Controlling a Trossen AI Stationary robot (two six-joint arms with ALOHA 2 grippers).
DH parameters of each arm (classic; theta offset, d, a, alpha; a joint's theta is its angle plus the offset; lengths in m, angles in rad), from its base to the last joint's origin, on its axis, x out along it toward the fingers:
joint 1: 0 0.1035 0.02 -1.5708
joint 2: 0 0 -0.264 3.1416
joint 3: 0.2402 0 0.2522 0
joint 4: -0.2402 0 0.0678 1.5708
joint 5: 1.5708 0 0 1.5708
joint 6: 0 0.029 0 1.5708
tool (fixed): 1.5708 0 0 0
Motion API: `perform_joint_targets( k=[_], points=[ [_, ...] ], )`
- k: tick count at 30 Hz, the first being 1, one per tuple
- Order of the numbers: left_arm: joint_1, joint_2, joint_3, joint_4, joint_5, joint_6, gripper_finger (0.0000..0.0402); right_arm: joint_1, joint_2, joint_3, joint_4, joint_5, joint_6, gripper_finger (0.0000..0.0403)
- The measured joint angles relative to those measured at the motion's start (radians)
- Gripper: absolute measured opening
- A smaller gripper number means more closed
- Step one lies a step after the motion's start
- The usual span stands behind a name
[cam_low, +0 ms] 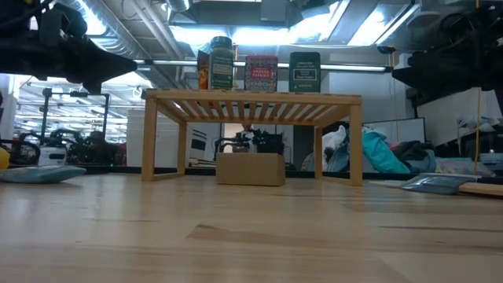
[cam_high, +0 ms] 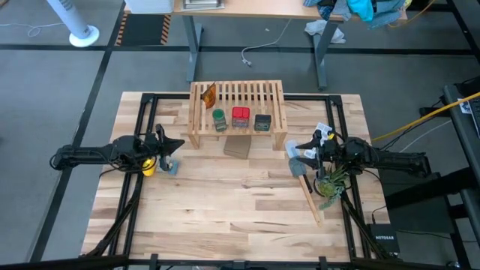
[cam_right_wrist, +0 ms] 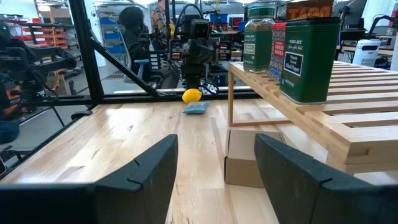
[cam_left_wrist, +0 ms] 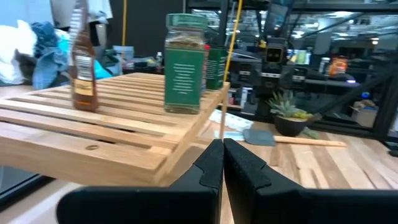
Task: Shelf spices
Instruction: Return to Home Position
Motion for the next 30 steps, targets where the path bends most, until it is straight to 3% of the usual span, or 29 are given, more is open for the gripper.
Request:
perform_joint_targets(
  k=[30],
  points=[
    [0.030,0.000,0.000,0.000,0.000,0.000,0.0005,-0.001,0.000,0.000,0.000,0.002,0.000,0.0220]
  ],
)
